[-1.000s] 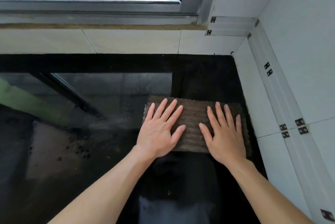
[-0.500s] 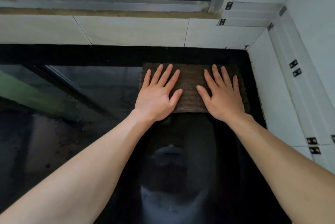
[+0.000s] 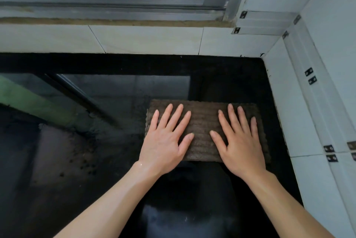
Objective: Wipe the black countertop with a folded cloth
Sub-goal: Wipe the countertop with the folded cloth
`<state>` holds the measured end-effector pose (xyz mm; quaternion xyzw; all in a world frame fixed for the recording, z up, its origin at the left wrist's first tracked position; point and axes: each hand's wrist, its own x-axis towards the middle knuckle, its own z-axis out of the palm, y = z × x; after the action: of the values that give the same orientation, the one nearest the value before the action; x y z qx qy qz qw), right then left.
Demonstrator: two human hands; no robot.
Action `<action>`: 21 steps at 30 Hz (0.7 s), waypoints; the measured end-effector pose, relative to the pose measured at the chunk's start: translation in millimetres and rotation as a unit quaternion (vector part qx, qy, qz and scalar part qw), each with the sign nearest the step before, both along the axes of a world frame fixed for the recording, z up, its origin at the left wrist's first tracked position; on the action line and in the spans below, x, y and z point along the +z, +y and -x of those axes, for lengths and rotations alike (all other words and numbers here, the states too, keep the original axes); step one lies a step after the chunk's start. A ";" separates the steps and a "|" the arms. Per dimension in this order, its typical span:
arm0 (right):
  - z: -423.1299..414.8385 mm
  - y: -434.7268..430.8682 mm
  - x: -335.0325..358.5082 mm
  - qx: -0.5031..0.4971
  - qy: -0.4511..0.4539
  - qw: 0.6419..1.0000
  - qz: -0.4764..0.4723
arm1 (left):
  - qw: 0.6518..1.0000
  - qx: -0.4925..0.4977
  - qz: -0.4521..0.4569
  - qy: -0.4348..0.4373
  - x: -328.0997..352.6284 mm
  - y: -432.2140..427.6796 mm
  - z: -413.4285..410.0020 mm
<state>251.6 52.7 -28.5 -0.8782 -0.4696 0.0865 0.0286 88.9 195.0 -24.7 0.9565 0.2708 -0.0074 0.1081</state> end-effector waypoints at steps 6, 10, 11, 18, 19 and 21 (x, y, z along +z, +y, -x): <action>16.4 -17.5 1.4 -0.016 -0.001 1.000 0.004 | 0.999 0.033 0.003 0.015 0.4 -15.6 5.2; 5.2 -4.5 0.7 -0.022 -0.009 0.999 0.024 | 0.999 0.041 0.012 0.006 -4.8 -4.6 -9.1; 1.4 -1.5 0.2 -0.022 -0.009 0.999 0.028 | 0.999 0.041 0.007 0.006 -6.4 0.5 -13.6; -42.8 45.5 -3.1 -0.023 -0.009 0.999 0.021 | 0.999 0.050 -0.003 0.003 -14.4 46.3 -60.0; -49.6 52.1 -3.7 -0.022 -0.009 0.999 0.022 | 0.999 0.052 0.000 0.002 -14.7 53.1 -67.2; -62.1 65.1 -4.1 -0.022 -0.005 1.000 0.020 | 0.999 0.053 0.003 -0.001 -14.0 66.5 -79.9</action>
<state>313.7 117.8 -32.7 -0.8889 -0.4488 0.0912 0.0107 168.8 261.5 -38.7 0.9405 0.3210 -0.0018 0.1116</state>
